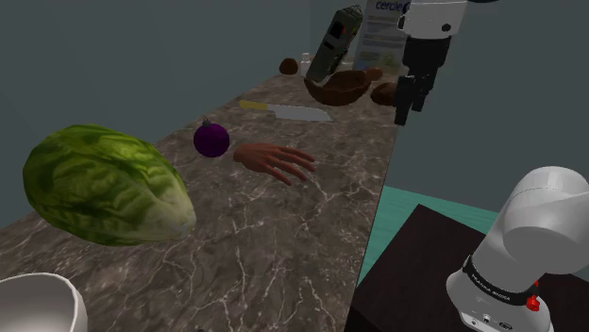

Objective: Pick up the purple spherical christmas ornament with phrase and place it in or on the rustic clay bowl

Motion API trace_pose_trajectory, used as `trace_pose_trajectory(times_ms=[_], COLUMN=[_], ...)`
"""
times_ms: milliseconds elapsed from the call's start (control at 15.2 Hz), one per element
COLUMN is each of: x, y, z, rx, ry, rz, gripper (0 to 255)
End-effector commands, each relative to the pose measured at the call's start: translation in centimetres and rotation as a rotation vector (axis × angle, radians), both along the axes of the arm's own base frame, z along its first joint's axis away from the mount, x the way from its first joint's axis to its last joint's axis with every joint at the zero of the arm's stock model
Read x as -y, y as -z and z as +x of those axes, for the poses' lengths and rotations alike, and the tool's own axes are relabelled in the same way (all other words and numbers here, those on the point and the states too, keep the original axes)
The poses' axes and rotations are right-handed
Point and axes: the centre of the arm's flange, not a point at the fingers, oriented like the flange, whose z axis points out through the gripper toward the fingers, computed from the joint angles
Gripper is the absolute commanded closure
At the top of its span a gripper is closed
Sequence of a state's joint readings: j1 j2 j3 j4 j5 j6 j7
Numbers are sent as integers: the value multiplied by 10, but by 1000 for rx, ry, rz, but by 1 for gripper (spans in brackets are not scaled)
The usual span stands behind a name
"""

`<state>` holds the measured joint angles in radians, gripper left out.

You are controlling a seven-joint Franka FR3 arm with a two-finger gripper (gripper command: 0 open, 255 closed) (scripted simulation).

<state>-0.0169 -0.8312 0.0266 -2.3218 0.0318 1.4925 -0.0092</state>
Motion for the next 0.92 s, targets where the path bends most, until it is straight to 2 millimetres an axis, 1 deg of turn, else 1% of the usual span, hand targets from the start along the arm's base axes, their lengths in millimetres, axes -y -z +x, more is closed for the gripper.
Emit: trace_pose_trajectory(times_ms=[0,858], x=[0,-141], y=[0,14], z=[0,82], rx=[0,182], ry=[0,3], rz=[0,-65], gripper=[0,0])
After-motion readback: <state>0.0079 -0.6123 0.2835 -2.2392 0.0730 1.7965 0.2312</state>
